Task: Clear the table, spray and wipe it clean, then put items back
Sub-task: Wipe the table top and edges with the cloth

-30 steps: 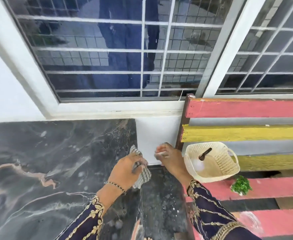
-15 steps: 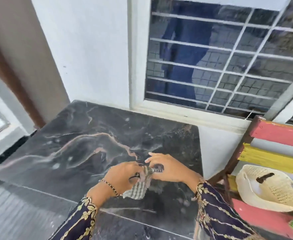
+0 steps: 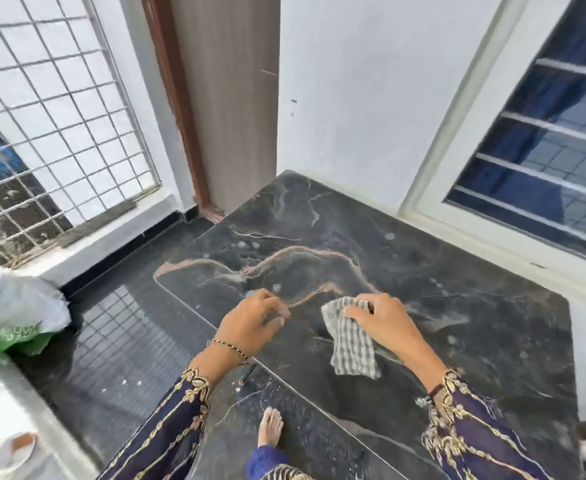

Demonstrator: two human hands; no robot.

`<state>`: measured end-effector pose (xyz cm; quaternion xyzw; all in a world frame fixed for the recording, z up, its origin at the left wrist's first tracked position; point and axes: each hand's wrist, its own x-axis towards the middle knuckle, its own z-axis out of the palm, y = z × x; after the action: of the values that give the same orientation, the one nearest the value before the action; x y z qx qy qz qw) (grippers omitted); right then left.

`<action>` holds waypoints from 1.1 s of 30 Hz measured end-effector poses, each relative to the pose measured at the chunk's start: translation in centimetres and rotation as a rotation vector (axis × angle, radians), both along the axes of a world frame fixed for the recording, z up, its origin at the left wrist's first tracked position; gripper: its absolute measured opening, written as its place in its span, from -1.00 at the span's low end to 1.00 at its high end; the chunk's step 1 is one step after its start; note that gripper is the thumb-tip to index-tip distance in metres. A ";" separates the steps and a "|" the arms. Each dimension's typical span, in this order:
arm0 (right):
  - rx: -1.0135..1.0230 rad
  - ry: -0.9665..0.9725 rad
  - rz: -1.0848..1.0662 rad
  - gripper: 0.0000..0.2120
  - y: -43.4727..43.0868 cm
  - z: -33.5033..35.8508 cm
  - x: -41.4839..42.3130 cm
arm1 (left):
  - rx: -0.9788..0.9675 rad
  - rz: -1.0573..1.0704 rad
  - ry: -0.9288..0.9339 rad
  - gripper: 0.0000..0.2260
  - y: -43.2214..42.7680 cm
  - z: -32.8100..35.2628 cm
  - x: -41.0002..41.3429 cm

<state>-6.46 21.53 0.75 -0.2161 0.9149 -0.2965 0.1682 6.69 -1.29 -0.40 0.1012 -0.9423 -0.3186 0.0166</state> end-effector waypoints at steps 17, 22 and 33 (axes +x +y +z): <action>0.212 0.143 0.160 -0.62 -22.6 -9.3 -0.8 | 0.121 0.155 -0.238 -0.85 -20.3 -4.9 -2.2; 0.224 0.105 0.118 -0.31 -25.3 -12.7 1.4 | 0.158 0.042 -0.250 -0.87 -23.7 -5.5 -3.0; 0.457 0.251 -0.131 -0.39 -35.7 -15.4 -3.8 | 0.143 -0.070 -0.262 -0.87 -33.5 -5.7 -1.0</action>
<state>-10.23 -14.16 -14.64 -0.1479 0.9839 -0.0635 0.0780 5.71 -34.78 -6.12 0.1100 -0.9142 -0.3695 -0.1248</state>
